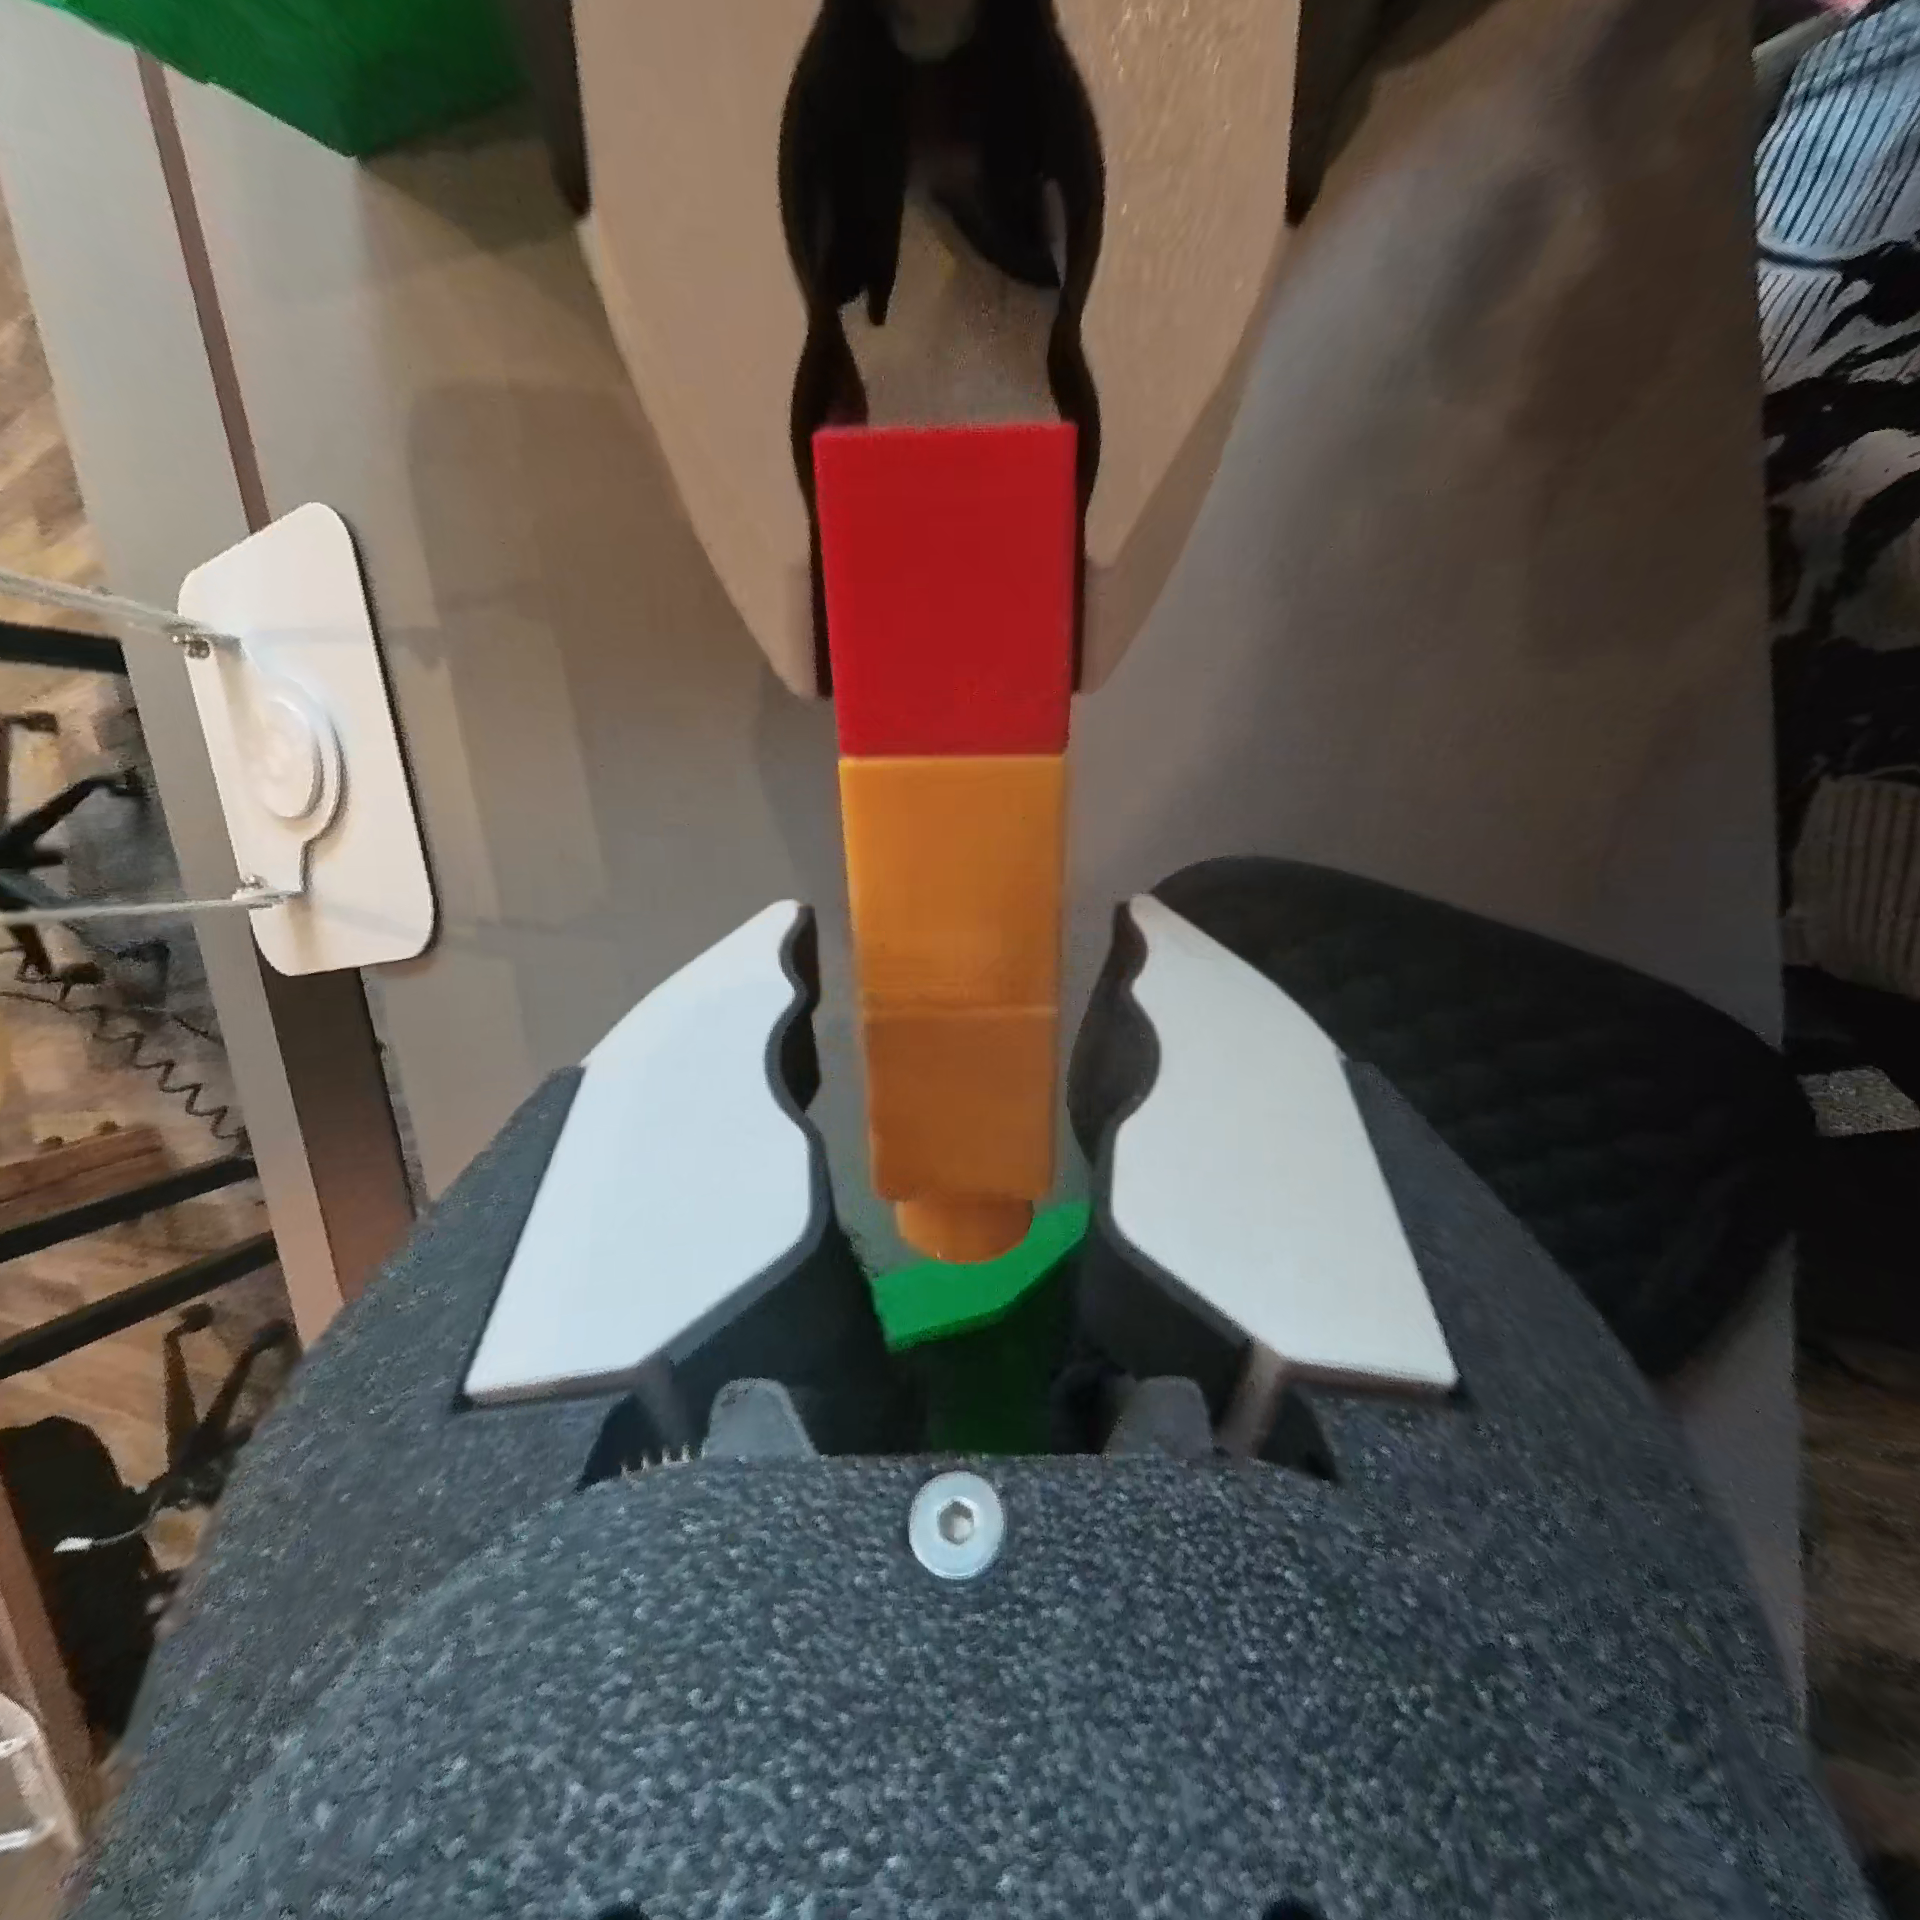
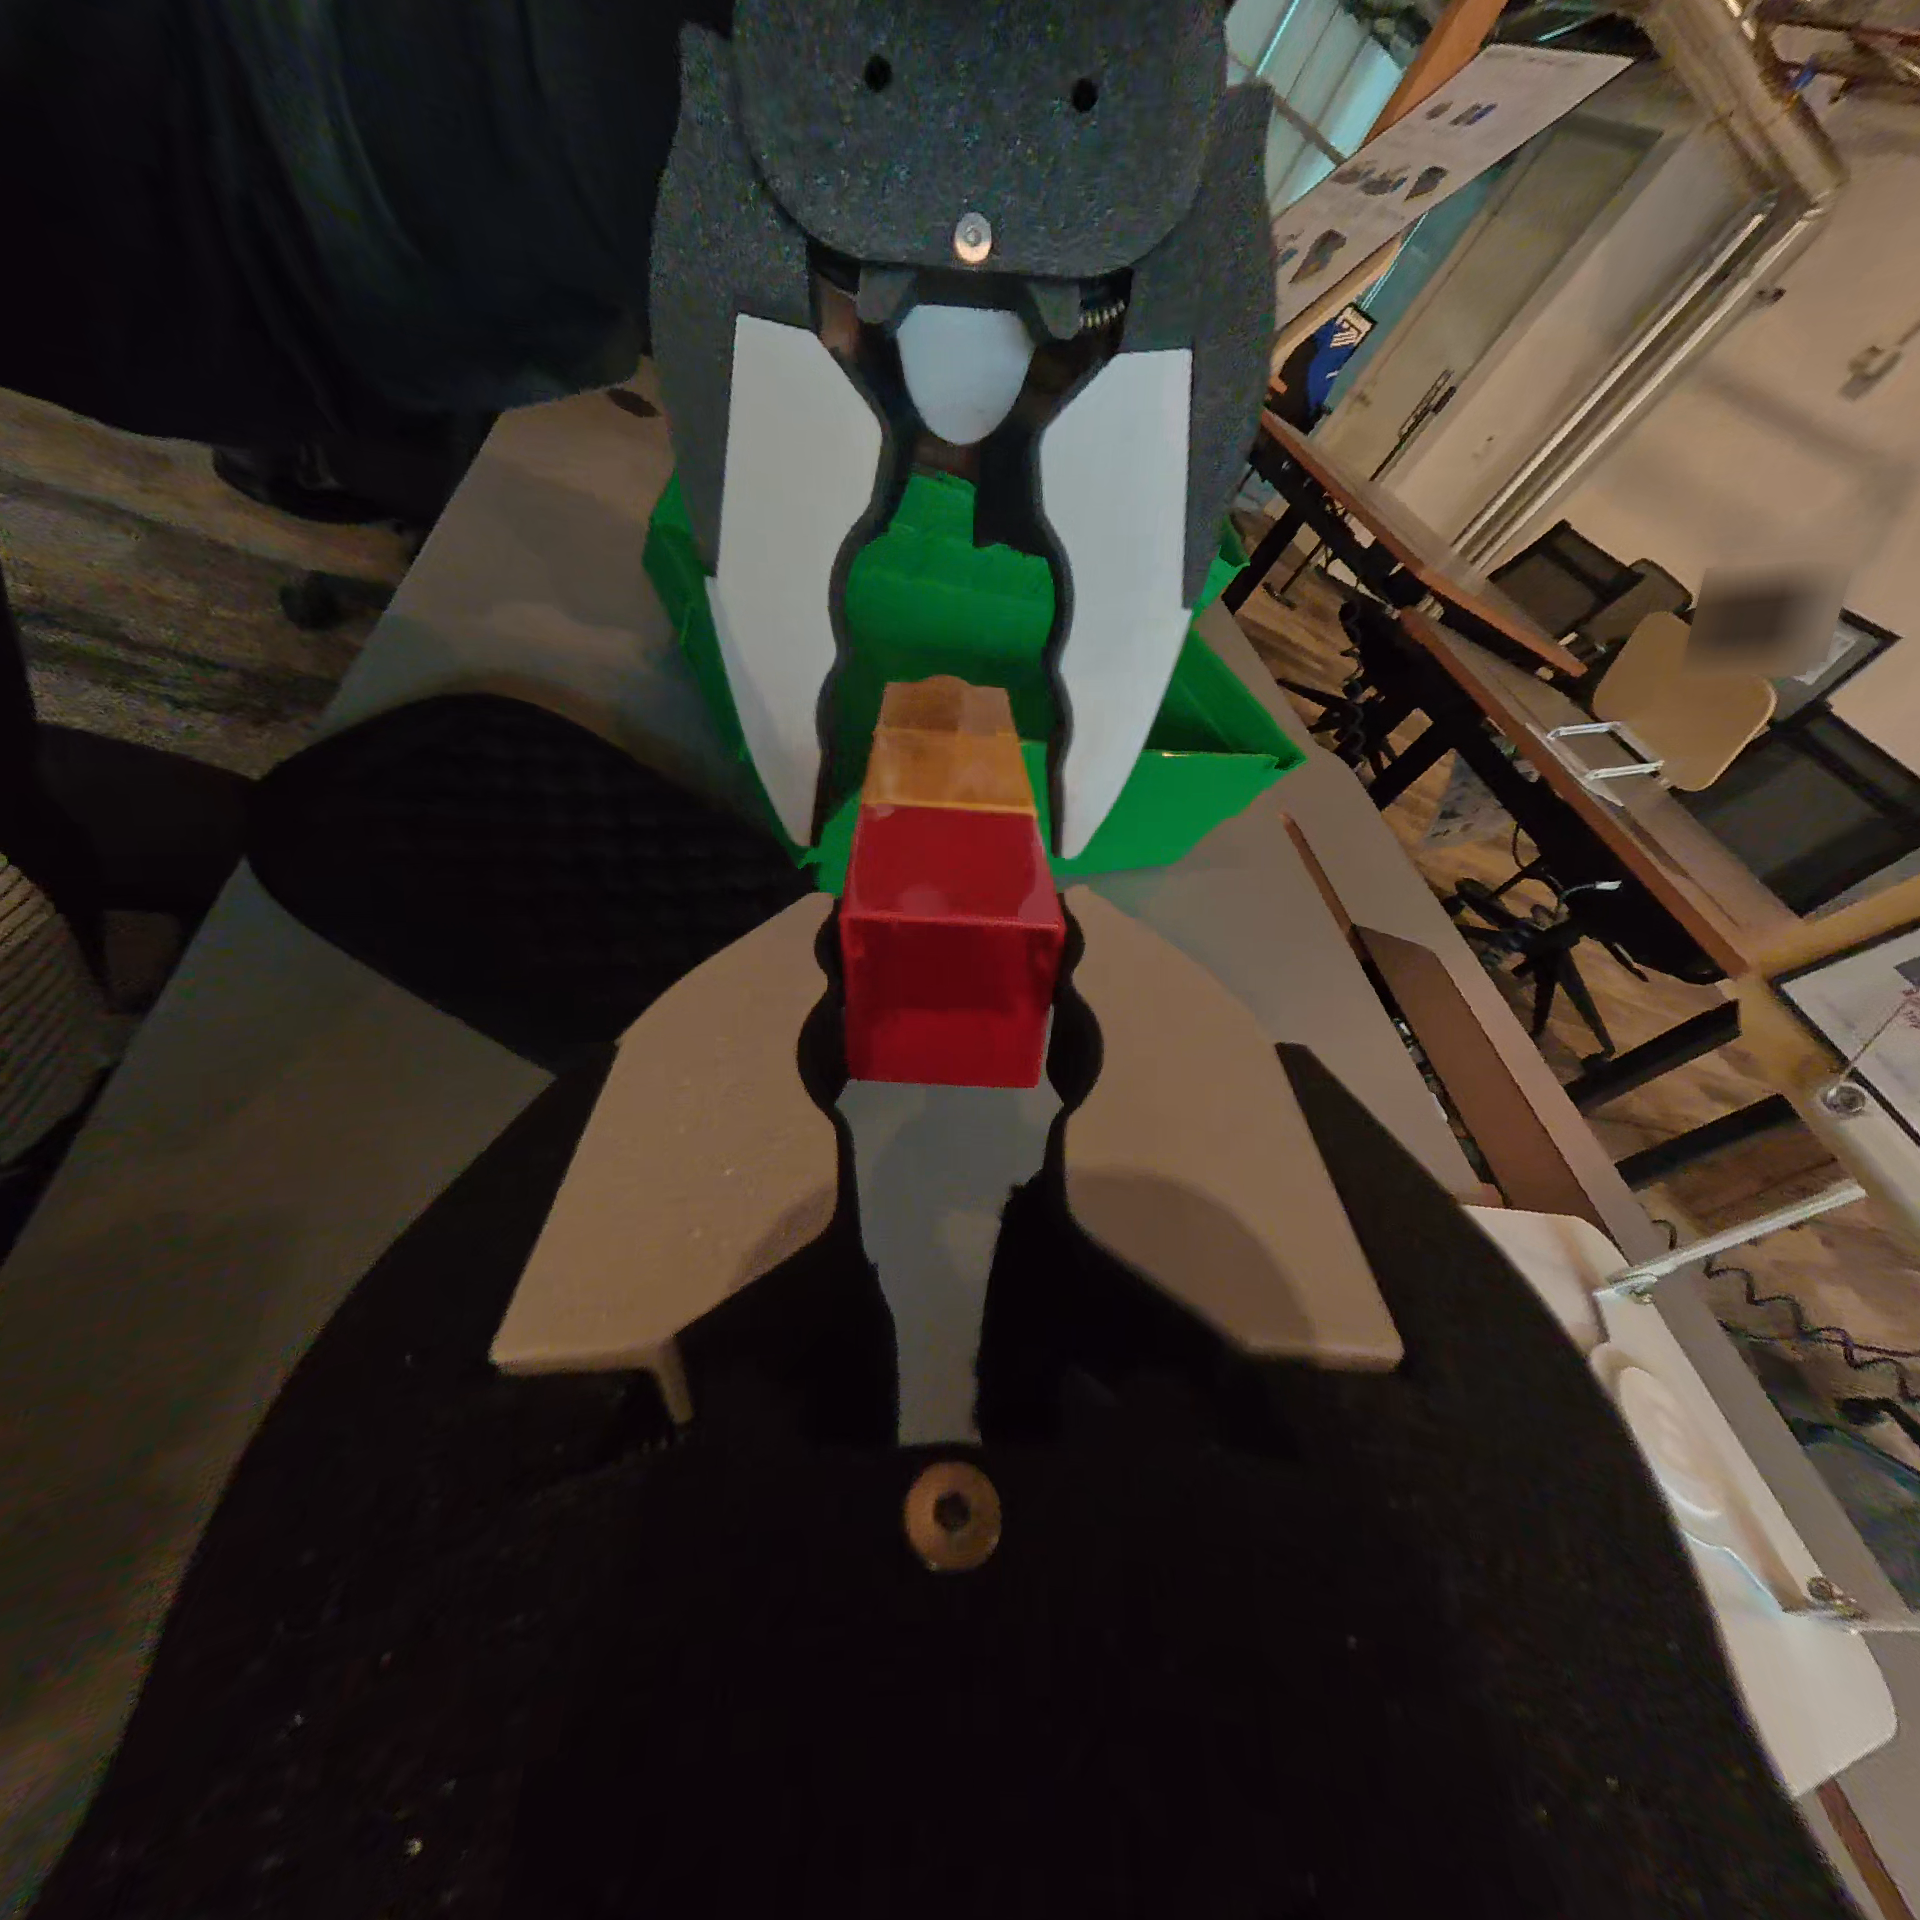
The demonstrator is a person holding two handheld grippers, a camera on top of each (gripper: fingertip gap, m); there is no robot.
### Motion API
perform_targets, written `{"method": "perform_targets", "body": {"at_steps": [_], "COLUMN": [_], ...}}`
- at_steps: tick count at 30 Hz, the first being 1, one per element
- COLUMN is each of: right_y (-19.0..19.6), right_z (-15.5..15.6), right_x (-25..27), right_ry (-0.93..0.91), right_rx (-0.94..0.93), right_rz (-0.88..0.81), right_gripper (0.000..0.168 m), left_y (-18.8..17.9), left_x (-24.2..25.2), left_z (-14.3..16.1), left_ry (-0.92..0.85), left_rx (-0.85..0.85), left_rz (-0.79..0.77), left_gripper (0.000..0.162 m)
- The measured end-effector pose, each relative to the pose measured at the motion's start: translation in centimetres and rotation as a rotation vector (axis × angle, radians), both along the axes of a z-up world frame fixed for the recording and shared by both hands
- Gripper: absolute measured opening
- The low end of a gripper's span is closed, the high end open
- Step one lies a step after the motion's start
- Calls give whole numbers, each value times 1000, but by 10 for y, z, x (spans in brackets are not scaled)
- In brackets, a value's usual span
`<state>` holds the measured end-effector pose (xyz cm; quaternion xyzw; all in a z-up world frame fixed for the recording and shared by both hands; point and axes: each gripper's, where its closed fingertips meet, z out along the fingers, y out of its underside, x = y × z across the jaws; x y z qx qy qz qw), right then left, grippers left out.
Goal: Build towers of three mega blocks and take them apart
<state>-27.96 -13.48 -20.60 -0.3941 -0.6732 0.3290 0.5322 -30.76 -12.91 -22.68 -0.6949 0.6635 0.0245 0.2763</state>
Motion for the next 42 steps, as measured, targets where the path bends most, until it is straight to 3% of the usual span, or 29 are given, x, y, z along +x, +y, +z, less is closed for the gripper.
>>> {"method": "perform_targets", "body": {"at_steps": [3,6,13,18,23,26,31,42], "right_y": [-3,-5,-9,10,62,112,190,304], "right_z": [0,4,6,24,29,31,-2,-62], "right_x": [-4,-6,0,34,103,162,266,355], "right_ry": [6,29,27,90,30,-37,-226,-460], "right_rx": [-2,-15,-11,-32,-2,-30,-154,-383], "right_rz": [12,22,16,-64,-317,-579,-1000,-1331], "right_gripper": [35,35,35,35,35,36,37,37], "left_y": [1,3,-1,8,0,-3,-7,-11], "left_x": [7,13,16,-24,-46,-46,-39,-24], "left_z": [-2,-7,-6,-10,-8,-4,-2,5], "left_ry": [25,46,63,189,155,128,132,144], "left_rx": [16,24,-6,27,14,21,34,52], "left_rz": [-29,-41,-52,39,105,111,79,28], "left_gripper": [53,39,38,38,38,38,38,38]}}
